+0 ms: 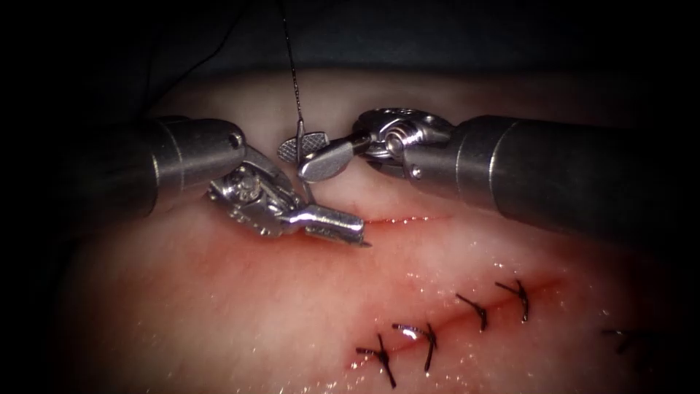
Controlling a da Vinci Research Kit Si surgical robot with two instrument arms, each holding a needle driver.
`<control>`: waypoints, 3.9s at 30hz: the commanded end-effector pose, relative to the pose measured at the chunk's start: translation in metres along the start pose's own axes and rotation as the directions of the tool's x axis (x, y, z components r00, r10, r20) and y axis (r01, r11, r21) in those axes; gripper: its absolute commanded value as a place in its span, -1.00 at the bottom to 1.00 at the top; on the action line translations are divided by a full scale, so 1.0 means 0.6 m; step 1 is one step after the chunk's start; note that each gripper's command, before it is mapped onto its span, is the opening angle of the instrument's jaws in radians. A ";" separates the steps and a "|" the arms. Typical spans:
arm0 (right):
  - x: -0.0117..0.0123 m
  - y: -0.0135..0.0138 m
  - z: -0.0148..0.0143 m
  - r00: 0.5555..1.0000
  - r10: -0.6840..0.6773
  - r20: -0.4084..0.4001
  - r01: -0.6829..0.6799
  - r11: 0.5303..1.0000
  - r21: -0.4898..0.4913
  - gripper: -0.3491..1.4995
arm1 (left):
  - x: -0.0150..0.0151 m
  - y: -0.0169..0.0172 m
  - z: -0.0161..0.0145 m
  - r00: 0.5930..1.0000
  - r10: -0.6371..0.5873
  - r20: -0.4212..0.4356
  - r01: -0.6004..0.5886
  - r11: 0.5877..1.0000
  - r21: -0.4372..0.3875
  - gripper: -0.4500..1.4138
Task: Wound Closure
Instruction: Hand over the needle from the left to the right grasper, then hand off the needle from the left to the right gripper, then pass the needle back to the left gripper to readjust, then hand the needle from the left to the right grasper, then pierce the needle through the top of the incision
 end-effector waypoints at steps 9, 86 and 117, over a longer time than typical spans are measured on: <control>0.0018 0.0009 0.0013 1.000 0.008 -0.015 -0.009 1.000 -0.024 -1.00 | -0.0004 -0.0004 0.0012 1.000 -0.027 -0.003 0.027 1.000 -0.003 -1.00; 0.0012 -0.0015 -0.0023 0.974 -0.194 -0.113 0.137 0.911 -0.388 0.45 | 0.0013 -0.0019 0.0007 0.840 0.057 0.539 -0.068 0.998 0.000 -1.00; 0.0019 0.0021 -0.0027 0.843 -0.536 -0.042 0.463 0.764 -0.450 -1.00 | 0.0108 0.0037 -0.0112 0.733 -0.178 0.657 0.139 0.984 0.112 -0.36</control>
